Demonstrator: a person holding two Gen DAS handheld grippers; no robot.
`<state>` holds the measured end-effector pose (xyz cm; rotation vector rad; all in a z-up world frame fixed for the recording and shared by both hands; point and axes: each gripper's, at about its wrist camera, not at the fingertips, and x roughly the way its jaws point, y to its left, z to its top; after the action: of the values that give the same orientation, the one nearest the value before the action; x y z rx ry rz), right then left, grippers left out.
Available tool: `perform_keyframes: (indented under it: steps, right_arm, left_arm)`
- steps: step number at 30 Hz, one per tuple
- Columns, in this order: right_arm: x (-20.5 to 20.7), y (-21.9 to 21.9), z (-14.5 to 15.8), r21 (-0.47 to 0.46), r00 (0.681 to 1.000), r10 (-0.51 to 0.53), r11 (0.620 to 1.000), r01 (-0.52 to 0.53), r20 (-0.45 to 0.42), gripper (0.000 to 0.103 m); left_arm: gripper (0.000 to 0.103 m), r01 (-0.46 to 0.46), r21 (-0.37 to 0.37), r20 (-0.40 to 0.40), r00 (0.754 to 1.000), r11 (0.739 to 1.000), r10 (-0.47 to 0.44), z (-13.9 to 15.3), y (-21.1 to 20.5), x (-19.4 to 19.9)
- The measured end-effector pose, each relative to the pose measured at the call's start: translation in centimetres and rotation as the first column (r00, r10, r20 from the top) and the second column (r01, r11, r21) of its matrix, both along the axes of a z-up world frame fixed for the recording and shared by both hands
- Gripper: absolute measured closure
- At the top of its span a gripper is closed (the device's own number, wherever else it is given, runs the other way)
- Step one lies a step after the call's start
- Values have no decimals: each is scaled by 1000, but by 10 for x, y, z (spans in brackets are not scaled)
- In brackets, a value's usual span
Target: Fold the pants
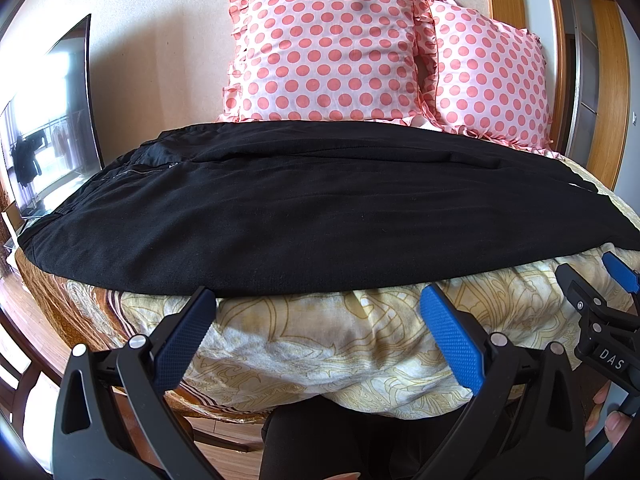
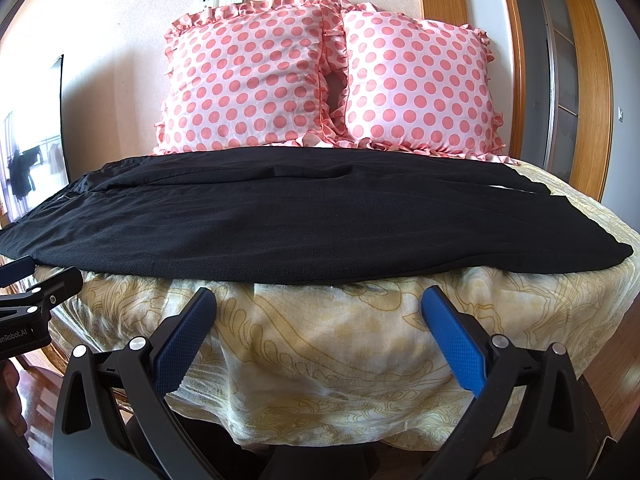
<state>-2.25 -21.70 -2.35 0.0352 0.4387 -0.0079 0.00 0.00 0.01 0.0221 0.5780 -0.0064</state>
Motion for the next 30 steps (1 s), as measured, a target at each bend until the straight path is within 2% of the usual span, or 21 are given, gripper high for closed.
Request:
perform_keyframes:
  steps: [24,30]
  right_arm:
    - [1,0,0,0,1000,1,1000,-1,-1,1]
    - [4,1,-3,2,999,25,1000,-25,-30,1]
  left_arm:
    - [2,0,0,1,1000,1000,0,0,0,0]
    - [2,2,0,1,1000,1000,-2,0,0,0]
